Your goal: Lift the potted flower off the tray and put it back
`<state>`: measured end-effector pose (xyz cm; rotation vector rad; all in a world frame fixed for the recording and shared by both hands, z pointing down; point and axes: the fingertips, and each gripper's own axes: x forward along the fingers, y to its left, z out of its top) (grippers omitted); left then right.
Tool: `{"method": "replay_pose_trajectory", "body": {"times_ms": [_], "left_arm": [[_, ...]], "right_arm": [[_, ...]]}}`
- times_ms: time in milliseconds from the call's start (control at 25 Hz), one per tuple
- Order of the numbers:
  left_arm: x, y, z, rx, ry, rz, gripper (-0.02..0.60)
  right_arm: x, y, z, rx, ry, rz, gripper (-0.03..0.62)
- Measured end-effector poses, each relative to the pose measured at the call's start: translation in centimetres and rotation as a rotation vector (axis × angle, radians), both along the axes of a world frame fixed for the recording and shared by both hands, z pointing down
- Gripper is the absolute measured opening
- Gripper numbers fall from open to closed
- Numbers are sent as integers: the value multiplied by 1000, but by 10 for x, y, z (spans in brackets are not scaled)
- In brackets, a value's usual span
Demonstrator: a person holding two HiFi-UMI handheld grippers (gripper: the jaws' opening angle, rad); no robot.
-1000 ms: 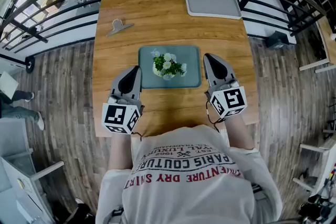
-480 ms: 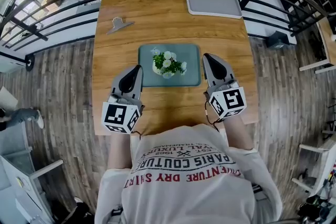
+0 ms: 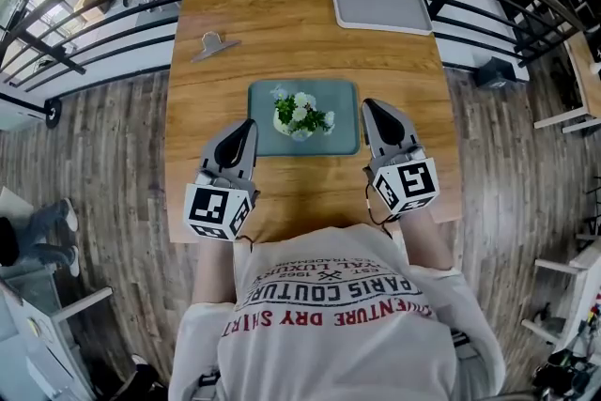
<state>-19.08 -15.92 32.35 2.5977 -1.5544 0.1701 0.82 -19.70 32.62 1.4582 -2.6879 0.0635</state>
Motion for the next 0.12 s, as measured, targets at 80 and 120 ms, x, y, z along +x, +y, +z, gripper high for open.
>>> {"method": "replay_pose_trajectory", "body": {"times_ms": [80,120], "left_arm": [[-1,0,-1,3,2,-3,12],[-1,0,-1,4,4,-4,12]], "right_arm": [[0,0,0,2,1,1,26],[1,0,-1,4,1,2,26]]}}
